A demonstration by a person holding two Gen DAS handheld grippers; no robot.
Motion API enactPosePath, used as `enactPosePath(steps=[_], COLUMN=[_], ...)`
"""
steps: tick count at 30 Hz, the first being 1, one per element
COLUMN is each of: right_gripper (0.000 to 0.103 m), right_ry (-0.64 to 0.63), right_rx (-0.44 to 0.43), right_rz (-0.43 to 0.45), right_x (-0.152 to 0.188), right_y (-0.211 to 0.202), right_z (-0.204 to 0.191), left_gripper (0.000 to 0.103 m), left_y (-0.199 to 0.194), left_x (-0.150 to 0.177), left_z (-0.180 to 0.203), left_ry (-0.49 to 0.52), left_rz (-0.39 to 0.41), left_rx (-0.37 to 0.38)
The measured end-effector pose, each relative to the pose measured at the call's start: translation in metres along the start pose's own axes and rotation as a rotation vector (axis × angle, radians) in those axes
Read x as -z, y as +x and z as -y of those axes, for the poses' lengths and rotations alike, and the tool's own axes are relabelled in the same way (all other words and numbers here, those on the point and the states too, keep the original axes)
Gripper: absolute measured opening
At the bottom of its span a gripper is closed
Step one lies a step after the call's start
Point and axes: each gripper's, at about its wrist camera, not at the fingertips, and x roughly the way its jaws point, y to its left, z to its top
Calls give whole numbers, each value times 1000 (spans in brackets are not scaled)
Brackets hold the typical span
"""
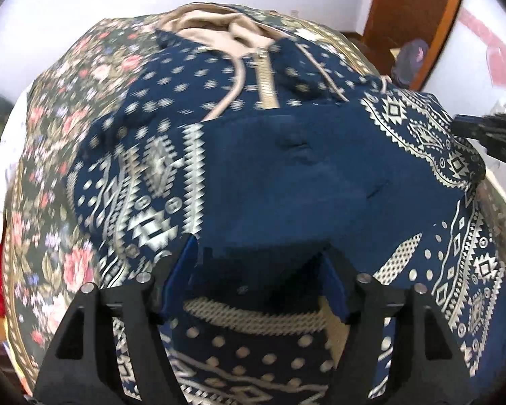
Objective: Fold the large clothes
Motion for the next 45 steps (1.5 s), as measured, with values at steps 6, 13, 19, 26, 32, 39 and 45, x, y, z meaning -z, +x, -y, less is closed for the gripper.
enactPosePath(steps=[6, 13, 19, 26, 32, 39, 45], right_gripper=[7, 8, 84, 89, 93, 101, 102], right_ry=[-82, -88, -56, 43, 23, 22, 2], right_rx=[79, 127, 256, 111, 109, 63, 81], right_rz=[-14, 30, 89, 65, 75, 58, 51], right_x=[-3, 11, 17, 20, 20, 18, 15], right_y=[19, 16, 11, 15, 18, 23, 18], right_z=[-15, -5, 14, 44, 39, 34, 28], left_gripper=[70, 70, 21, 16, 45, 49, 49], left_y=[22, 31, 27, 16, 15, 27, 35], left_x=[-22, -42, -45, -31, 9, 47, 60], left_z=[36, 51, 38, -60, -124, -169, -173], left_ry=[91, 115, 48, -244, -395, -633, -742], left_rz=[18, 24, 102, 78, 44, 27, -23], left_rx=[-121, -164, -142, -65, 80, 289, 349])
